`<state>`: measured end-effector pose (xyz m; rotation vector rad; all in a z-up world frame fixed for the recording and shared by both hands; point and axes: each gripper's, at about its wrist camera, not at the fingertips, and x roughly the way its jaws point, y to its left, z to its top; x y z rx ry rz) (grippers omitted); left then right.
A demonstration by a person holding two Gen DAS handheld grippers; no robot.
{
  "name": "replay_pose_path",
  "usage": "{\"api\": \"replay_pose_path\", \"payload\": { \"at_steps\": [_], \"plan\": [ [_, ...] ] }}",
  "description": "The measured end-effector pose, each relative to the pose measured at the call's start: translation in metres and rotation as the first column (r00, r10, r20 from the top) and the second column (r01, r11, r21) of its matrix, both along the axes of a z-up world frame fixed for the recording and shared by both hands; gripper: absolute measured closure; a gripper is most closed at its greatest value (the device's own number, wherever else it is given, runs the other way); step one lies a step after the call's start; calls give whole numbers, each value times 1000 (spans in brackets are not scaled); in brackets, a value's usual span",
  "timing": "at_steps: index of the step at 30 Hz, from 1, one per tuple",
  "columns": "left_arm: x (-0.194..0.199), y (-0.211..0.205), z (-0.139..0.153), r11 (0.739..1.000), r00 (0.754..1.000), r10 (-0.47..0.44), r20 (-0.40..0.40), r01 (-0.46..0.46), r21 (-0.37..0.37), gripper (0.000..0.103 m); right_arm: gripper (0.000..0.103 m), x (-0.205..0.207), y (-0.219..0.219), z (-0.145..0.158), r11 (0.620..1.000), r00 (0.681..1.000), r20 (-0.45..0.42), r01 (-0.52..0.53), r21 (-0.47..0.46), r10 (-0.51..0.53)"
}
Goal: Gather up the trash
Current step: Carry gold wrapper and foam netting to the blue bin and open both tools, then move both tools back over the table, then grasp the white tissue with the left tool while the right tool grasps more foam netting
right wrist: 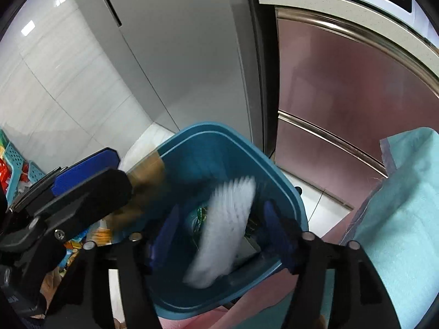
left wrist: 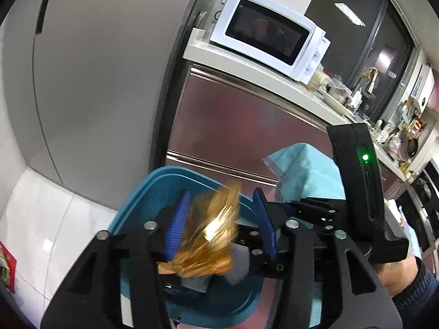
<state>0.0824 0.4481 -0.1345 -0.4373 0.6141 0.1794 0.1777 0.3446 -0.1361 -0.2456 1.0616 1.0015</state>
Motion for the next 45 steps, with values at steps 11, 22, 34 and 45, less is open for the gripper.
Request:
{"api": "replay_pose_path", "payload": {
  "at_steps": [11, 22, 34, 45],
  "plan": [
    [-31, -36, 61, 989, 995, 55, 88, -66, 131, 6, 16, -14, -82, 61, 982, 988, 119, 80, 170, -101],
    [-37, -220, 108, 953, 969, -172, 177, 118, 279, 5, 6, -103, -365, 117, 863, 752, 428, 400, 309, -501],
    [3, -426, 50, 837, 885, -465, 10, 436, 331, 5, 6, -139, -570, 30, 645, 622, 172, 736, 205, -764],
    [47, -423, 25, 833, 880, -468, -79, 469, 293, 5, 7, -101, -531, -11, 699, 702, 27, 704, 124, -712]
  ]
}}
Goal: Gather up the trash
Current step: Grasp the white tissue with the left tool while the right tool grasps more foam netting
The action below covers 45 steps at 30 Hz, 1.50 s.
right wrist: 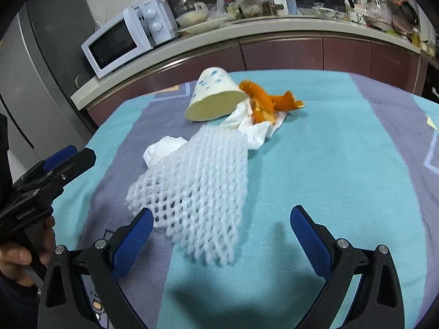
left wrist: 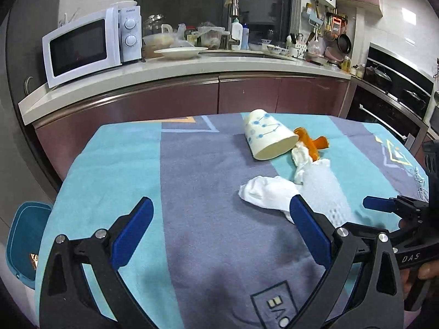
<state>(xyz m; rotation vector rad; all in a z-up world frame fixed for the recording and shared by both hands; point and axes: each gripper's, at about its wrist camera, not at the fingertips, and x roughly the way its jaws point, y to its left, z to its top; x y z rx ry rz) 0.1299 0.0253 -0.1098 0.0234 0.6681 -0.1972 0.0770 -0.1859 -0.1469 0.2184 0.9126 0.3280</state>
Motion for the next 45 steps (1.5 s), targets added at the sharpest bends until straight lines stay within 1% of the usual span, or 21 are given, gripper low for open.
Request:
{"api": "replay_pose_path", "payload": {
  "at_steps": [3, 6, 8, 10, 11, 13, 15, 16, 21, 27, 31, 32, 35, 36, 37, 38, 39, 40, 41, 42, 45],
  "plan": [
    [12, 0, -5, 1000, 1000, -22, -14, 22, -5, 5, 7, 5, 1, -4, 1000, 1000, -16, 5, -9, -5],
    [26, -7, -11, 999, 998, -51, -36, 51, -9, 5, 17, 9, 3, -9, 999, 1000, -30, 7, -37, -8],
    [35, -14, -14, 998, 997, -63, -41, 63, 2, 5, 28, 10, 4, -8, 999, 1000, -21, 7, -52, -8],
    [40, -15, -15, 998, 997, -66, -44, 65, -13, 5, 47, 10, 5, -8, 997, 1000, -10, 2, -80, -3],
    [44, -15, -15, 997, 996, -72, -50, 71, -28, 5, 51, 9, 5, -8, 996, 1000, -5, 0, -85, -1],
    [47, -18, -15, 997, 996, -79, -49, 77, -27, 5, 74, 9, 3, -8, 998, 1000, 1, -12, -69, 12],
    [50, -24, -14, 995, 995, -92, -49, 91, -28, 5, 88, 9, 1, -8, 999, 1000, -2, -31, -38, 31],
    [51, -28, -14, 994, 994, -102, -48, 101, -30, 5, 92, 8, 1, -7, 999, 999, 1, -37, -33, 37],
    [54, -46, -20, 987, 985, -158, -62, 157, -28, 5, 95, 0, -13, 0, 1000, 1000, 14, -22, 9, 22],
    [65, -67, -35, 979, 972, -205, -118, 200, -46, 5, 96, -16, -42, 10, 999, 999, 33, 17, 50, -18],
    [67, -79, -41, 975, 966, -222, -135, 222, -19, 6, 96, -21, -52, 19, 997, 998, 54, 24, 76, -28],
    [69, -82, -43, 975, 964, -223, -146, 224, -12, 10, 96, -22, -52, 20, 997, 998, 59, 24, 77, -29],
    [76, -89, -51, 973, 955, -225, -192, 230, 5, 40, 96, -23, -54, 27, 996, 996, 81, 17, 92, -25],
    [79, -91, -54, 973, 952, -223, -212, 230, 9, 46, 96, -23, -54, 28, 996, 996, 84, 16, 92, -24],
    [80, -91, -54, 973, 952, -223, -211, 230, 10, 46, 96, -23, -54, 29, 995, 996, 88, 11, 99, -20],
    [79, -92, -54, 973, 952, -224, -206, 232, 14, 51, 96, -23, -54, 30, 995, 996, 89, 10, 101, -19],
    [79, -93, -54, 972, 952, -225, -207, 234, 22, 59, 96, -23, -55, 31, 995, 996, 92, 12, 101, -21],
    [80, -94, -54, 971, 952, -225, -207, 236, 30, 64, 96, -23, -56, 31, 994, 995, 93, 13, 105, -23],
    [80, -94, -54, 972, 954, -221, -204, 232, 31, 75, 96, -24, -56, 32, 994, 995, 95, 14, 107, -24],
    [79, -92, -53, 973, 954, -222, -200, 230, 20, 80, 96, -24, -57, 33, 994, 995, 98, 14, 108, -25],
    [71, -85, -46, 972, 956, -234, -178, 236, -14, 84, 96, -27, -56, 35, 994, 994, 105, 12, 107, -23]
  ]
}}
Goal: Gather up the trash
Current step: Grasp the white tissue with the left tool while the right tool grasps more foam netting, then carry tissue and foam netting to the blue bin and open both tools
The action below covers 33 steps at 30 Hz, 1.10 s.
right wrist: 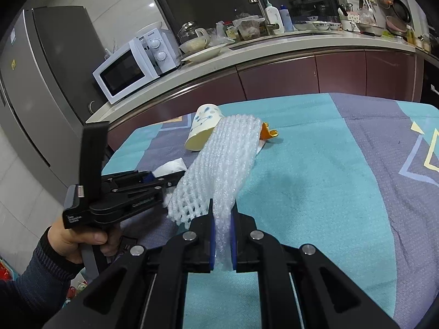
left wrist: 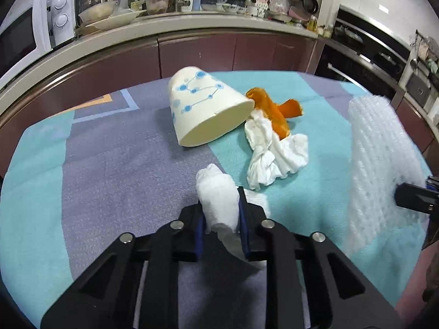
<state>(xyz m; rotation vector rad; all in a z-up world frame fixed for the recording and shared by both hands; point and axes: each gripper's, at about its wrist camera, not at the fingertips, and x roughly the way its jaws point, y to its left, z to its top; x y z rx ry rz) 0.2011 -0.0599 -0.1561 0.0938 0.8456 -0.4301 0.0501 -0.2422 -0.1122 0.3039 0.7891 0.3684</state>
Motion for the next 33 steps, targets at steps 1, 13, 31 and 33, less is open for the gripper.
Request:
{"api": "replay_pose_path", "payload": {
  "at_steps": [1, 13, 31, 33],
  "plan": [
    [-2, 2, 3, 1000, 1000, 0, 7, 0, -6, 85, 96, 0, 1, 1, 1000, 1000, 3, -2, 3, 2],
    [-68, 98, 76, 980, 961, 201, 191, -195, -46, 85, 96, 21, 59, 21, 989, 987, 68, -147, 16, 146],
    [-210, 356, 139, 720, 649, 673, 355, -684, -116, 84, 96, 55, 328, 97, 807, 771, 248, -582, -97, 586],
    [-219, 380, 133, 687, 621, 702, 348, -719, -104, 84, 96, 59, 367, 94, 773, 742, 227, -624, -111, 631]
  ]
}}
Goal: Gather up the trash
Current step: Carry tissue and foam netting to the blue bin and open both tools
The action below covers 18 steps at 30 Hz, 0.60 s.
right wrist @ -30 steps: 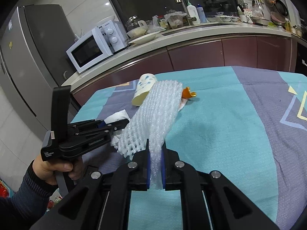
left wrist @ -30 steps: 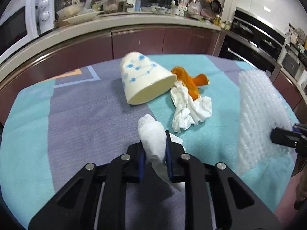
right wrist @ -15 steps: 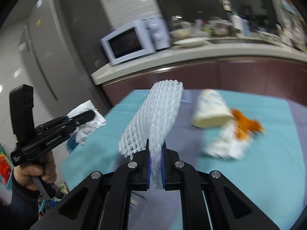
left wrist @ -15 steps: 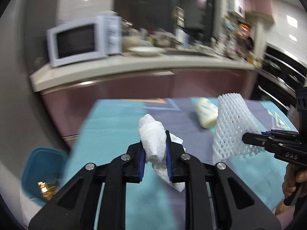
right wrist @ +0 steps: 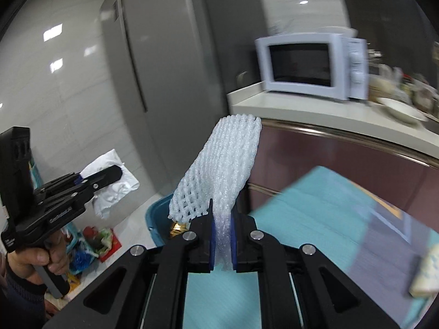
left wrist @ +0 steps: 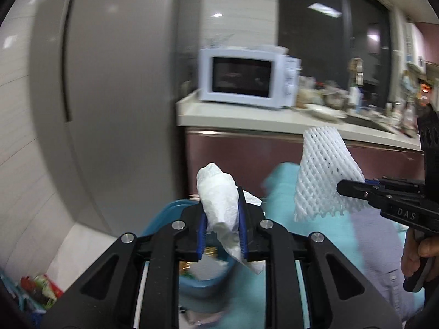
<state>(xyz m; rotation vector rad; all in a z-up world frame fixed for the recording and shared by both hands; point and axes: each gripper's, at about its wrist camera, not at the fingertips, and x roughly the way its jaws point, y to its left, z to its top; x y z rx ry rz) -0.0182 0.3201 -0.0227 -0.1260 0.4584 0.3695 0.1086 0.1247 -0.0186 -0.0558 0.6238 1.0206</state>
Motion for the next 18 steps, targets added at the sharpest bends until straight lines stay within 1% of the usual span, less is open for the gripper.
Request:
{"api": "replay_pose_path", "payload": {
  "at_steps": [2, 5, 7, 9, 10, 13, 18],
  "plan": [
    [-6, 24, -7, 999, 999, 31, -9, -31, -12, 84, 96, 1, 33, -6, 999, 999, -1, -32, -31, 32],
    [-2, 57, -28, 997, 997, 57, -55, -60, -52, 84, 96, 9, 81, -19, 993, 996, -33, -80, -89, 78],
    [8, 70, -43, 995, 996, 48, -77, -54, -79, 84, 96, 11, 105, -29, 986, 995, -41, -101, -136, 96],
    [22, 82, -57, 994, 993, 53, -108, -62, -85, 84, 96, 18, 135, -44, 974, 992, -69, -120, -191, 108],
    [29, 89, -64, 993, 992, 40, -116, -53, -110, 84, 96, 21, 148, -52, 966, 991, -76, -127, -224, 113],
    [48, 105, -83, 986, 990, 32, -137, -54, -160, 83, 96, 34, 174, -73, 947, 989, -106, -128, -294, 100],
    [75, 121, -111, 977, 980, 56, -191, -93, -192, 79, 95, 44, 198, -97, 920, 988, -134, -123, -372, 78]
  ]
}}
